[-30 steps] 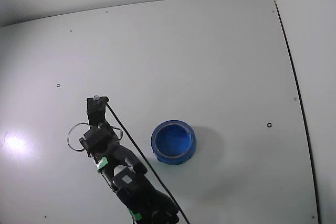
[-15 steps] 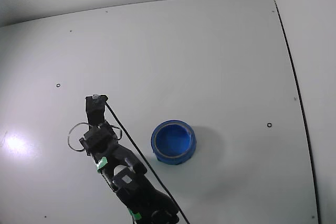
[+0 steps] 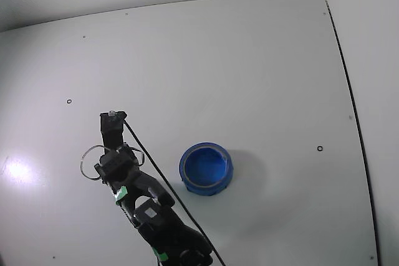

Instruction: Grasp a block and put it in the bin.

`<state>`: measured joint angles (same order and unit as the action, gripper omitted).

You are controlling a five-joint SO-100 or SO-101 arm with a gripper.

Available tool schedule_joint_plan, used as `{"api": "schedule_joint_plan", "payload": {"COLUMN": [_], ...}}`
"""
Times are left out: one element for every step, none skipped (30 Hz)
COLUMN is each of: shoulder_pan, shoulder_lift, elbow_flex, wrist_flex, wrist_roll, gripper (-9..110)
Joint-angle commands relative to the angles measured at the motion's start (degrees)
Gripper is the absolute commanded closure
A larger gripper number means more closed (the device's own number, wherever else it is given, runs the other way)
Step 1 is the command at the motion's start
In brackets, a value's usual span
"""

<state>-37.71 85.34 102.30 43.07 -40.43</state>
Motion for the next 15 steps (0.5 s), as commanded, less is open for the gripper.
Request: {"api": "schedule_joint_plan", "payload": {"shoulder_pan": [0.62,1.23,2.29,3.43,4.57,5.71,6.94,8.26,9.58,10.99,12.39,13.89,15.56,17.23,19.07], "shoulder_lift": [2.81,3.52,5.10,7.03,9.23,11.69,14.50,17.58,20.83,24.26,27.60,31.29,35.24,39.02,42.71], "elbow_flex": [-3.16,-2.64,-1.93,-1.14,-0.09,1.14,2.37,3.69,5.01,6.50,8.00,9.49,10.81,12.13,13.62], "wrist_flex": [-0.26,-0.26,-0.26,-0.26,-0.26,-0.26,-0.26,-0.26,-0.26,-0.26,-0.26,-0.26,-0.26,-0.26,-0.26], "wrist_roll": [0.26,0.26,0.26,0.35,0.35,0.35,0.35,0.35,0.35,0.35,0.35,0.35,0.35,0.35,0.35], "gripper": [100,101,101,102,102,102,102,102,102,102,102,102,102,102,102]}}
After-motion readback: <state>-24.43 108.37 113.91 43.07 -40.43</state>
